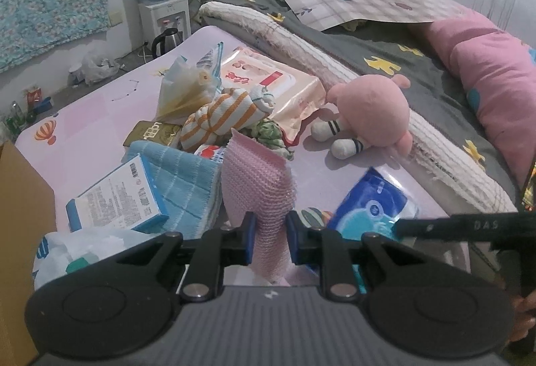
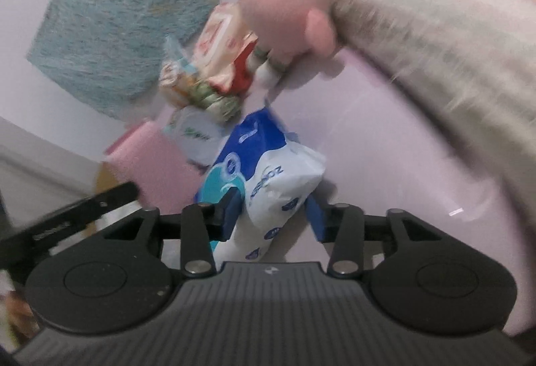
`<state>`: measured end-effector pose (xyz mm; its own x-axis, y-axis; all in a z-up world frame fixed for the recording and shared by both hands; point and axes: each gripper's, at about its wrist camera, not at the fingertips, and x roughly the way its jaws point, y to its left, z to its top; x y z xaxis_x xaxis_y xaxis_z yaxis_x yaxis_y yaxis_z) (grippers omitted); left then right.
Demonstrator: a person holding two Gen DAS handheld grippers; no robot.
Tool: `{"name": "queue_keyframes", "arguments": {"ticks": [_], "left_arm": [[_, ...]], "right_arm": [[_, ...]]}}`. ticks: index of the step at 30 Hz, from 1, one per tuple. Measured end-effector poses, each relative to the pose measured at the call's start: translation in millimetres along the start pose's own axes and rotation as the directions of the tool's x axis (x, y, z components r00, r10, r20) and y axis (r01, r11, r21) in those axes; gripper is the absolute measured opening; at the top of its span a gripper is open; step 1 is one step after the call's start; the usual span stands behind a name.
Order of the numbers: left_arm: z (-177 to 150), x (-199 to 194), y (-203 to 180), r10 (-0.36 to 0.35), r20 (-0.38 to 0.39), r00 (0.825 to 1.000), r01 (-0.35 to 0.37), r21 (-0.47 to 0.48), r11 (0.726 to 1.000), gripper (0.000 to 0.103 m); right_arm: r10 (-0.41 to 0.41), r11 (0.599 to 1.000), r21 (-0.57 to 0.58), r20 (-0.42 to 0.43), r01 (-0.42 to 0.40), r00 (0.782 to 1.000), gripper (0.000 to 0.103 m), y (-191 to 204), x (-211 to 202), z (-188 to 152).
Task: Organize soft objects
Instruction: 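Close the left tool on the pink sponge while the right tool grasps the wet-wipes pack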
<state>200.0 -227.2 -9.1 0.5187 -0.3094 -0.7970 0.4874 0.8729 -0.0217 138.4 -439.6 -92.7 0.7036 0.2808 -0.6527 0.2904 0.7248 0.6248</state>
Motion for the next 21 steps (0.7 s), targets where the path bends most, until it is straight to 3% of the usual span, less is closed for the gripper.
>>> {"name": "queue_keyframes", "arguments": {"ticks": [4, 9, 12, 14, 16, 18, 20, 21], "left_arm": [[-1, -2, 1, 0.002, 0.003, 1.000, -0.002, -0.001, 1.000, 0.020], [-2, -4, 3, 0.005, 0.002, 1.000, -0.005, -0.004, 1.000, 0.019], [-3, -3, 5, 0.008, -0.005, 1.000, -0.008, -0.001, 1.000, 0.008], [-3, -3, 6, 0.007, -0.009, 1.000, -0.007, -0.005, 1.000, 0.008], [-3, -2, 7, 0.012, -0.009, 1.000, -0.012, -0.005, 1.000, 0.008], [-2, -1, 8, 0.013, -0.010, 1.000, -0.013, -0.009, 1.000, 0.008], [-2, -1, 8, 0.013, -0.011, 1.000, -0.013, -0.009, 1.000, 0.008], [-2, 0, 8, 0.013, -0.012, 1.000, -0.013, -0.008, 1.000, 0.008]], "right_arm": [[-0.084, 0.996, -0.009, 0.085, 0.085, 0.993, 0.063, 14, -8, 2], [-0.078, 0.994, -0.071, 0.082, 0.083, 0.994, 0.063, 35, 14, -1], [-0.071, 0.989, -0.119, 0.095, 0.082, 0.993, 0.061, 41, 25, 3], [-0.061, 0.984, -0.159, 0.109, 0.078, 0.992, 0.061, 46, 31, 5], [-0.096, 0.974, -0.194, 0.128, 0.120, 0.987, 0.061, 53, 34, 7], [-0.104, 0.966, -0.221, 0.140, 0.134, 0.985, 0.067, 60, 29, 5], [-0.093, 0.960, -0.250, 0.138, 0.126, 0.986, 0.087, 66, 18, -2], [-0.094, 0.954, -0.272, 0.135, 0.128, 0.986, 0.090, 69, 15, -7]]}}
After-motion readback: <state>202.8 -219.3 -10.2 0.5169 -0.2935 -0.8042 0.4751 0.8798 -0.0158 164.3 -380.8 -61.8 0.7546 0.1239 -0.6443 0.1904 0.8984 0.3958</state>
